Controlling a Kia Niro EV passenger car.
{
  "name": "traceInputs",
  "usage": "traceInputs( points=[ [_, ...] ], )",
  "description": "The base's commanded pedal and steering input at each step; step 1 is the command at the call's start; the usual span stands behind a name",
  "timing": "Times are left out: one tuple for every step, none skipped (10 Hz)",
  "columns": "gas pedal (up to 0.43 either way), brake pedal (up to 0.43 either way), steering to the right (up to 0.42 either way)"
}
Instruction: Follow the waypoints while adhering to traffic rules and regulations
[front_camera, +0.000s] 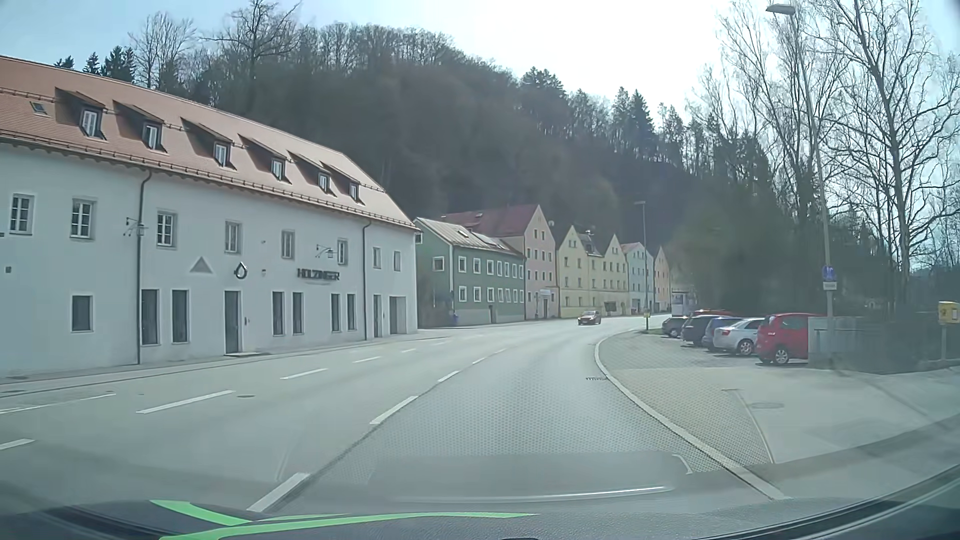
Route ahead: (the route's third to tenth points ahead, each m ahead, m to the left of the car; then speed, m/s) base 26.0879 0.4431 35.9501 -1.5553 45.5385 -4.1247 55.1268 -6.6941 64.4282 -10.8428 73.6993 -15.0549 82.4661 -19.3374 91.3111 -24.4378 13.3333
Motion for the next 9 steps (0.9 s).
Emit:
traceInputs(
  points=[
    [0.079,0.000,0.036],
    [0.079,0.000,0.036],
    [0.079,0.000,0.036],
    [0.079,0.000,0.036],
    [0.079,0.000,0.035],
    [0.079,0.000,0.035],
    [0.079,0.000,0.034],
    [0.079,0.000,0.033],
    [0.079,0.000,0.033]
  ],
)
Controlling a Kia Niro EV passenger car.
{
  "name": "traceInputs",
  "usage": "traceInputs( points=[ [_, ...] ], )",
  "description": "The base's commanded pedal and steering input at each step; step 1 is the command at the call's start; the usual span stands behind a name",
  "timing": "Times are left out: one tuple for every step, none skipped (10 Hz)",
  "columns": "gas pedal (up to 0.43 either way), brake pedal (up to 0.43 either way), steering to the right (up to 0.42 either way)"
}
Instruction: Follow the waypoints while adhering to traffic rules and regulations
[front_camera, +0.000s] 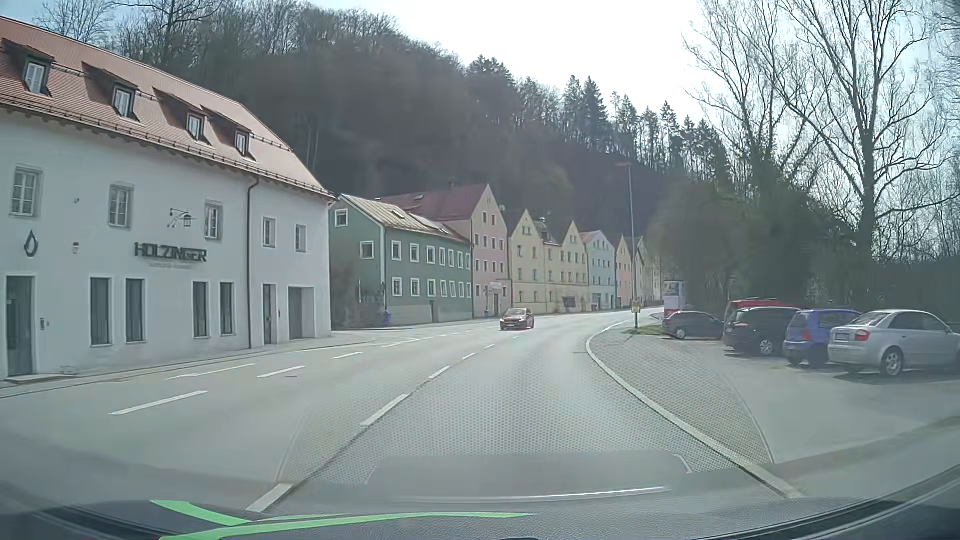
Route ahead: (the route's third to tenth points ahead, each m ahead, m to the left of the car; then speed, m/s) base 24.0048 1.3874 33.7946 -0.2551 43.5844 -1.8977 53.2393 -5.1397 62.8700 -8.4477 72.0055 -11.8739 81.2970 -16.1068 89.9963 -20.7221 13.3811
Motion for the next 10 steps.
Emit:
traceInputs(
  points=[
    [0.079,0.000,0.033],
    [0.079,0.000,0.032],
    [0.067,0.000,0.031],
    [0.047,0.000,0.030],
    [0.008,0.000,0.030],
    [0.000,0.000,0.030],
    [0.000,0.000,0.030],
    [0.000,0.000,0.030],
    [0.020,0.000,0.030],
    [0.020,0.000,0.030]
  ],
)
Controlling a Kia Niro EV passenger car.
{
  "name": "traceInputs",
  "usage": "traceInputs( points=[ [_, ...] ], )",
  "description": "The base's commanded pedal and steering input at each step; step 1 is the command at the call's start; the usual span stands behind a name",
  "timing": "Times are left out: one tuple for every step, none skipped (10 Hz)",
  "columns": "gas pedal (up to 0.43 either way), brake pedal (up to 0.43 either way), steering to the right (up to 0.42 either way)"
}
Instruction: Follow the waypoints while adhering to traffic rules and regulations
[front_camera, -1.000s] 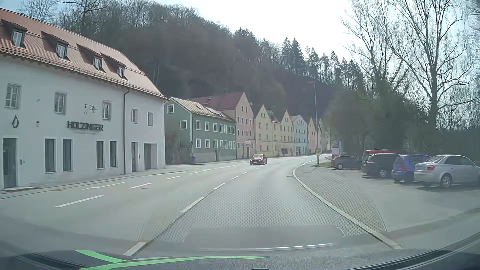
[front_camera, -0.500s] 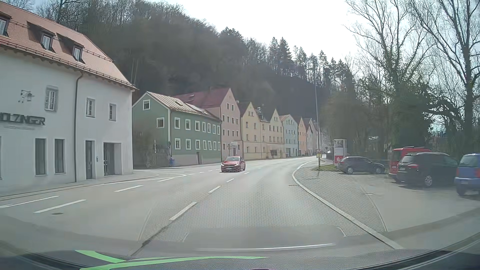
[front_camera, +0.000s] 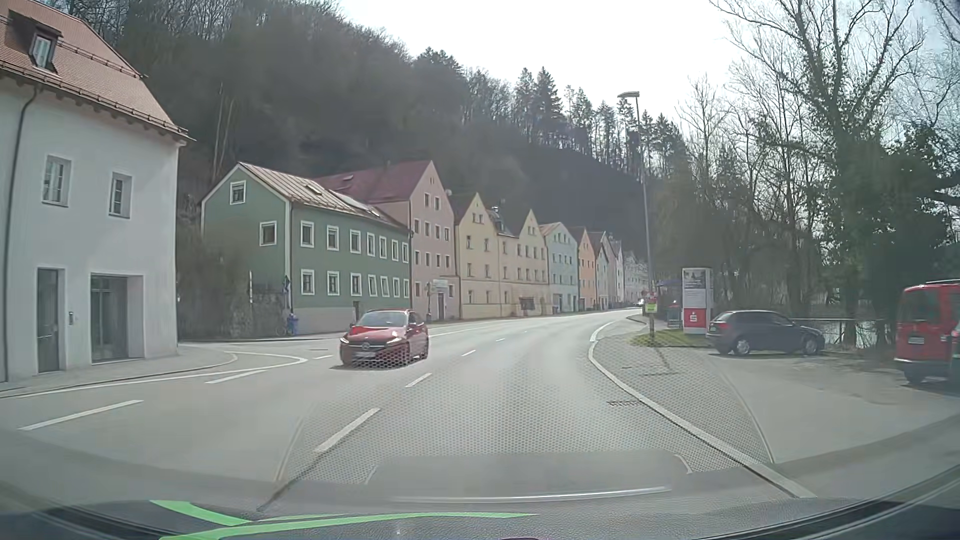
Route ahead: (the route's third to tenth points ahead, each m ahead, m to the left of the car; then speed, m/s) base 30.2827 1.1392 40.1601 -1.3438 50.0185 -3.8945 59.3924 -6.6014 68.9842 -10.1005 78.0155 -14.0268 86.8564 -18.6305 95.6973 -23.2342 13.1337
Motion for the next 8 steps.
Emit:
traceInputs(
  points=[
    [0.047,0.000,0.030],
    [0.047,0.000,0.030],
    [0.047,0.000,0.030],
    [0.059,0.000,0.030],
    [0.059,0.000,0.029],
    [0.059,0.000,0.029],
    [0.067,0.000,0.029],
    [0.067,0.000,0.029]
  ],
)
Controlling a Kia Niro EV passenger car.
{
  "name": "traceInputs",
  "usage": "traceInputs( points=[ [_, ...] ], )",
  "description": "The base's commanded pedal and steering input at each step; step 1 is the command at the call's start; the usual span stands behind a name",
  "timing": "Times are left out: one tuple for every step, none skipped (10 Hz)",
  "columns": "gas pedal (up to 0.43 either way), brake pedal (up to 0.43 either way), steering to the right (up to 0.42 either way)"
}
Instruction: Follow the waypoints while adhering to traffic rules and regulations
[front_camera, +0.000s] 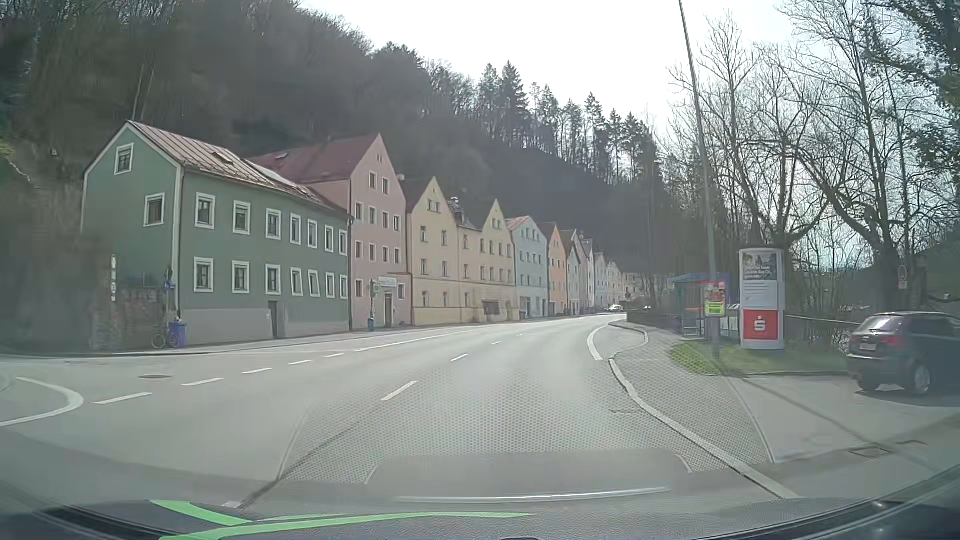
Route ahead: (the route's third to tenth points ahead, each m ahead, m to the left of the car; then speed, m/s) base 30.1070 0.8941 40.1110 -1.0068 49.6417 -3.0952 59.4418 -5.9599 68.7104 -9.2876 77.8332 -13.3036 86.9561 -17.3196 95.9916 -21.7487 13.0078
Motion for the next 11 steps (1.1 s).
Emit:
traceInputs(
  points=[
    [0.067,0.000,0.029],
    [0.079,0.000,0.029],
    [0.079,0.000,0.029],
    [0.079,0.000,0.028],
    [0.087,0.000,0.028],
    [0.087,0.000,0.028],
    [0.098,0.000,0.028],
    [0.098,0.000,0.028],
    [0.098,0.000,0.028],
    [0.118,0.000,0.028],
    [0.118,0.000,0.028]
  ],
)
